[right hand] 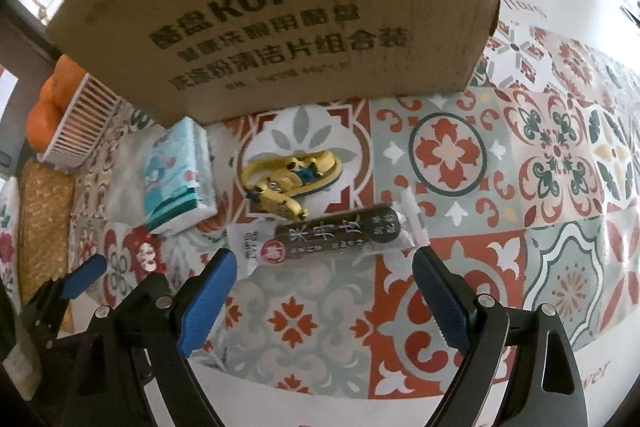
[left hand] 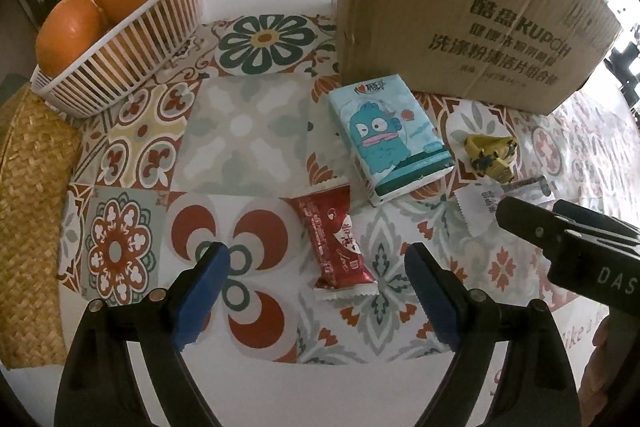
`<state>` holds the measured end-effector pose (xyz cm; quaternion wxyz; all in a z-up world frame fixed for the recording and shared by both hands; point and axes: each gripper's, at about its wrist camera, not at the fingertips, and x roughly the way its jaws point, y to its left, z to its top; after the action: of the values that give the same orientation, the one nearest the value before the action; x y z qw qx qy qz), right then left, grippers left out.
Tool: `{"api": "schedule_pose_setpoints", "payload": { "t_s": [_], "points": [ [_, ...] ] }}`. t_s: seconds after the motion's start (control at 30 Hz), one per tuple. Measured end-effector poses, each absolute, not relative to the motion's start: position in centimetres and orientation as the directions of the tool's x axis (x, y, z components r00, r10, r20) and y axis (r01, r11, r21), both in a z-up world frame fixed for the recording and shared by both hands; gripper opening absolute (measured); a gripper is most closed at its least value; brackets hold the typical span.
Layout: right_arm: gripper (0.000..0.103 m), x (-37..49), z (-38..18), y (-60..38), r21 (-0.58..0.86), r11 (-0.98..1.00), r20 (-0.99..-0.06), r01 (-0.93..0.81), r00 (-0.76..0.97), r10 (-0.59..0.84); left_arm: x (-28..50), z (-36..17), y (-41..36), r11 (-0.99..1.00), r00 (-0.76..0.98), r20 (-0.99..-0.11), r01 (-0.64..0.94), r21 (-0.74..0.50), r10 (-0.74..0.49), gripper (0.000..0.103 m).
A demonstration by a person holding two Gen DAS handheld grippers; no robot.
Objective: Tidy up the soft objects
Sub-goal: 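Close the left tool on the red snack packet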
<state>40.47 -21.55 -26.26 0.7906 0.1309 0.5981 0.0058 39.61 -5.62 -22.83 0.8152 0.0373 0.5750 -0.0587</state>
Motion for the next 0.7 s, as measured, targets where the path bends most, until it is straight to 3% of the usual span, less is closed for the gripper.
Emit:
{"api": "schedule_pose_setpoints", "payload": {
  "t_s": [0.27,0.4,0.7],
  "points": [
    [0.090,42.4,-26.8,-21.3,0.128,0.983,-0.957,0.135,0.277,0.086,40.1,-23.4,-5.6,0.991,0.326,-0.945,0.136,0.005,-0.040,0.087],
    [0.091,42.4,-26.4,-21.2,0.171,0.975,-0.948,0.143,0.293,0.123,40.4,-23.8,-5.7,0.992,0.325,-0.944,0.125,-0.018,-0.059,0.078],
    [0.091,41.5,-26.6,-21.9,0.213,0.954,-0.945,0.211,0.291,0.147,41.8,-25.1,-6.2,0.991,0.327,-0.943,0.134,-0.013,-0.057,0.047]
  ]
}}
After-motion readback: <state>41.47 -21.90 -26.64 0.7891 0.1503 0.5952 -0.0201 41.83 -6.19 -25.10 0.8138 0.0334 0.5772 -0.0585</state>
